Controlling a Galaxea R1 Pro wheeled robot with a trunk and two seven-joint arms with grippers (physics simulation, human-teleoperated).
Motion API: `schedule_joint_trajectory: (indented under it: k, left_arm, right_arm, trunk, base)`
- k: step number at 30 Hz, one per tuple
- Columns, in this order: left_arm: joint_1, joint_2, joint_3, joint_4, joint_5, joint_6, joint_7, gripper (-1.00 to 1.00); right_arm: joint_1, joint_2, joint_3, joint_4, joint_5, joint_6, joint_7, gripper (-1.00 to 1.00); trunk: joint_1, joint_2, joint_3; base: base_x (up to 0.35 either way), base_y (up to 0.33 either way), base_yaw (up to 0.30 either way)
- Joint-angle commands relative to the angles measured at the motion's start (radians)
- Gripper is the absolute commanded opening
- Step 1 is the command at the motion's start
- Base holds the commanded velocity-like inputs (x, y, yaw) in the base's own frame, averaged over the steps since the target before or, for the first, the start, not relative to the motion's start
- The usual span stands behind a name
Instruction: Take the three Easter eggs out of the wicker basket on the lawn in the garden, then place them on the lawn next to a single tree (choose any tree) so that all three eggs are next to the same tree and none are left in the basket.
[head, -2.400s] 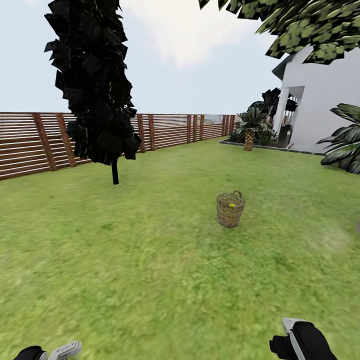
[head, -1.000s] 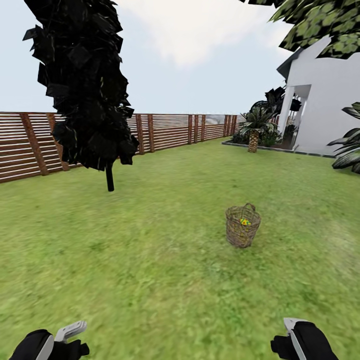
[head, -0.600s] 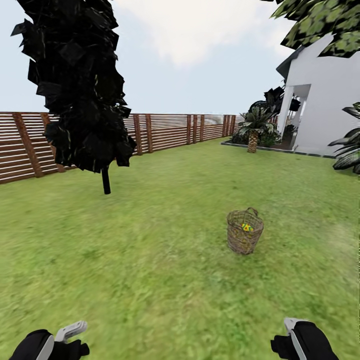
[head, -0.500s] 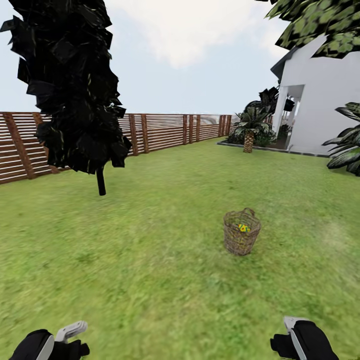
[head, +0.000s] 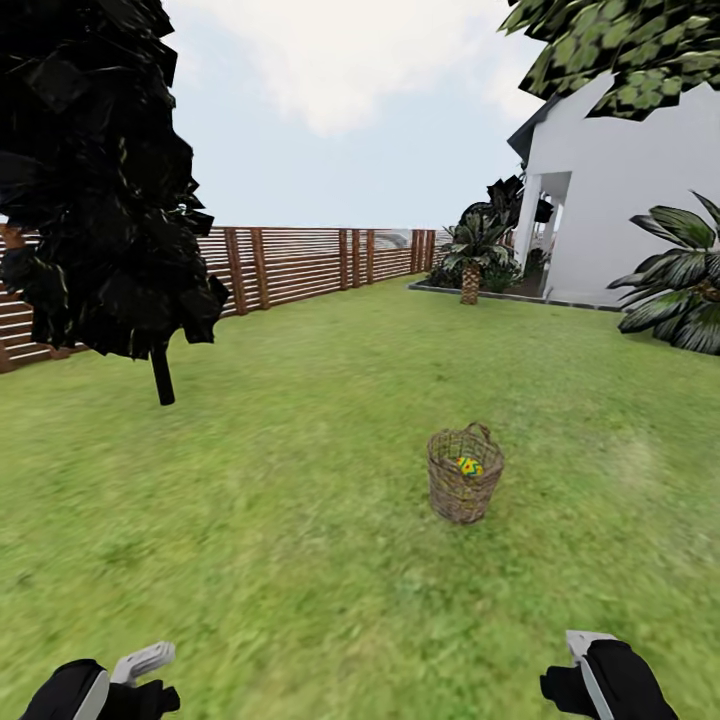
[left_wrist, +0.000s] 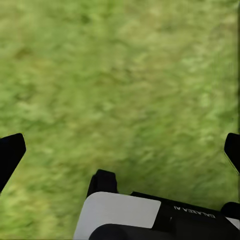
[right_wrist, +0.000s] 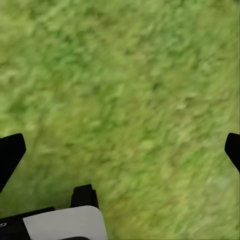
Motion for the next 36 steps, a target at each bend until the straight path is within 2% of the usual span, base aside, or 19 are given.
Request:
schedule_joint_trajectory:
  k: [1, 36]
  left_arm:
    - [-0.001, 0.0, 0.003, -0.001, -0.005, 0.004, -0.008, 1.0]
    - [-0.001, -0.003, 0.003, -0.001, -0.006, 0.005, -0.009, 1.0]
  right_arm:
    - [-0.001, 0.0, 0.001, -0.001, 0.004, 0.004, 0.001, 1.0]
    - [0.0, 0.0, 0.001, 0.004, 0.001, -0.005, 0.005, 1.0]
  trunk:
    - [0.001, -0.001, -0.001]
    - [0.001, -0.001, -0.001]
  base:
    - [0.339, 0.0, -0.003]
    - [0.339, 0.0, 0.0]
